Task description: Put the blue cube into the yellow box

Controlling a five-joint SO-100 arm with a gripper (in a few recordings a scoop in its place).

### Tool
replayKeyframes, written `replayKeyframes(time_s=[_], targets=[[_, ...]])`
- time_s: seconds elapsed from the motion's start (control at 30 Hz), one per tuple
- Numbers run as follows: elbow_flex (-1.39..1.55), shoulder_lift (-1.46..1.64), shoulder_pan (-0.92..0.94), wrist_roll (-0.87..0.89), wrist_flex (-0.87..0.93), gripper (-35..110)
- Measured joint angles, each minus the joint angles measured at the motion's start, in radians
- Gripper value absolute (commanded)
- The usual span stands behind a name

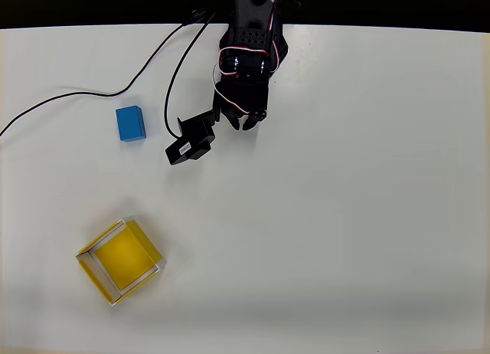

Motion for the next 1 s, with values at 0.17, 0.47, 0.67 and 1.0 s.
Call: replayKeyframes(time_s=[0.17,0.47,0.67,1.0], targets=[[0.000,0.000,0.000,-0.009,0.000,0],[0.000,0.000,-0.014,-0.055,0.000,9],[-0.037,-0.078,0.077,-0.144,-0.034,23],[-0.436,-0.295,0.304,-0.183,0.028,53]])
